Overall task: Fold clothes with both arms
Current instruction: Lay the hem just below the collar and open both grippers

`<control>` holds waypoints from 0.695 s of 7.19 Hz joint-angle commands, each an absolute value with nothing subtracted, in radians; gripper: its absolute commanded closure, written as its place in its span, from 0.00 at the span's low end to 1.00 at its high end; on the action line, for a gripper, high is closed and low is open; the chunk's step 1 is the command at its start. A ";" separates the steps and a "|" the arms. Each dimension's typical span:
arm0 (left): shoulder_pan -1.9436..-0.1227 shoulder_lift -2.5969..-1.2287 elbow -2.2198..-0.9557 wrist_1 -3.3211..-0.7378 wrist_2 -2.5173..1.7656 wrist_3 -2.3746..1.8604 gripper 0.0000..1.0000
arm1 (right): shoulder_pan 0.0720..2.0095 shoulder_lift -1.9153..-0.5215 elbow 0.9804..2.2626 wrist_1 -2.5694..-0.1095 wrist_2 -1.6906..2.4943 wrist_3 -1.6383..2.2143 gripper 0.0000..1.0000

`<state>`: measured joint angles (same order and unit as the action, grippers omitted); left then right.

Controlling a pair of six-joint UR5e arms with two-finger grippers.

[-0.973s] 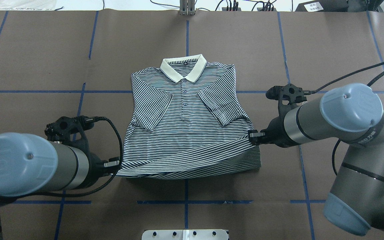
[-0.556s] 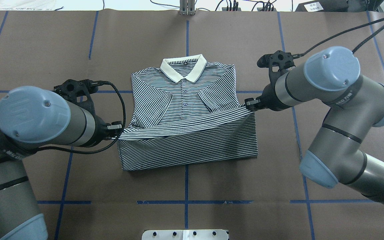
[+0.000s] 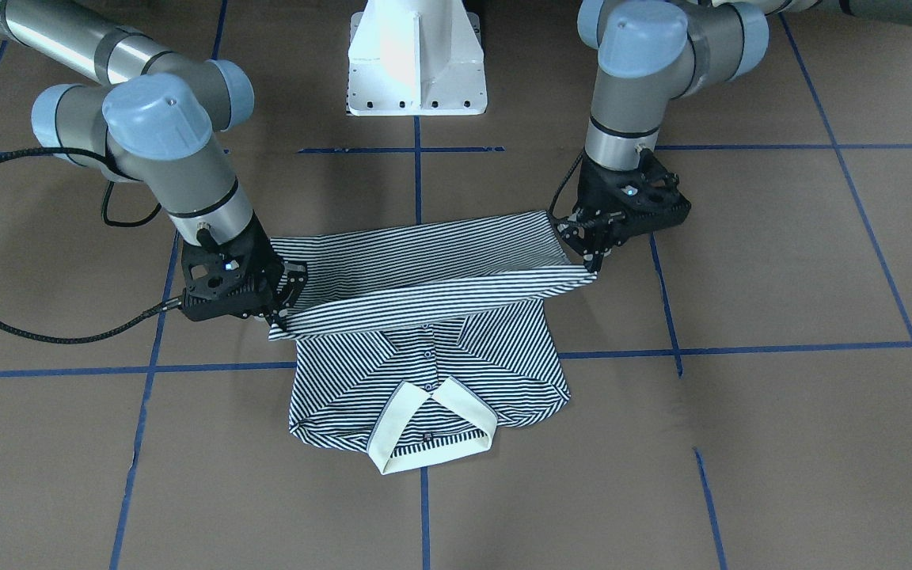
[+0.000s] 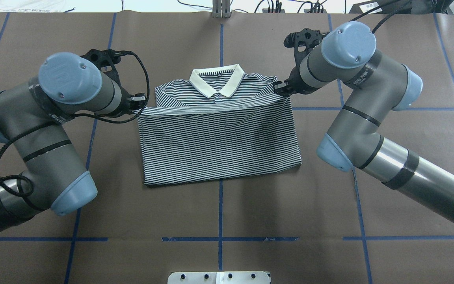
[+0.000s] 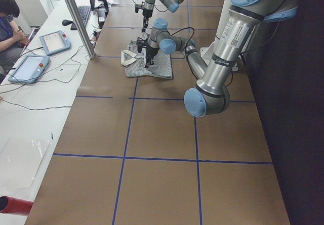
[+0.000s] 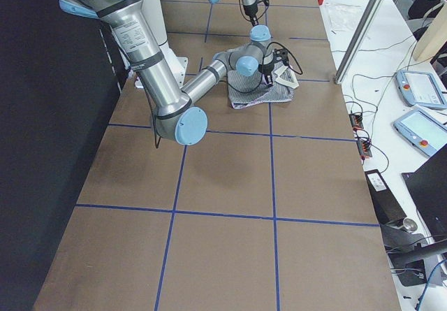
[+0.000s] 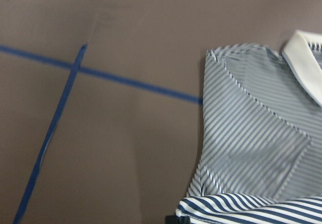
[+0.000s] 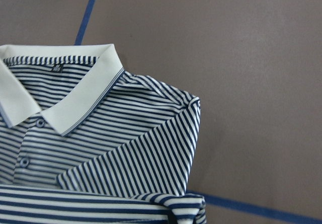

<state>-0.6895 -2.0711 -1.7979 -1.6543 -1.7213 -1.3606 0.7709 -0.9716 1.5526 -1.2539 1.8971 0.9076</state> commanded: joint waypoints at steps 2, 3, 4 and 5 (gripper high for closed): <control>-0.719 -2.128 -1.586 -1.848 -1.720 -1.353 1.00 | 0.816 -0.815 1.246 -1.126 1.896 0.900 1.00; -0.721 -2.128 -1.572 -1.850 -1.718 -1.353 1.00 | 0.827 -0.812 1.203 -1.093 1.896 0.899 1.00; -0.721 -2.128 -1.563 -1.851 -1.718 -1.354 1.00 | 0.828 -0.804 1.178 -1.083 1.896 0.899 1.00; -0.721 -2.128 -1.559 -1.852 -1.718 -1.355 1.00 | 0.830 -0.804 1.172 -1.081 1.896 0.897 1.00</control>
<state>-0.7202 -2.1269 -1.5692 -1.8483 -1.7183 -1.3540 0.8262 -0.8084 1.1941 -1.0917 1.8961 0.8989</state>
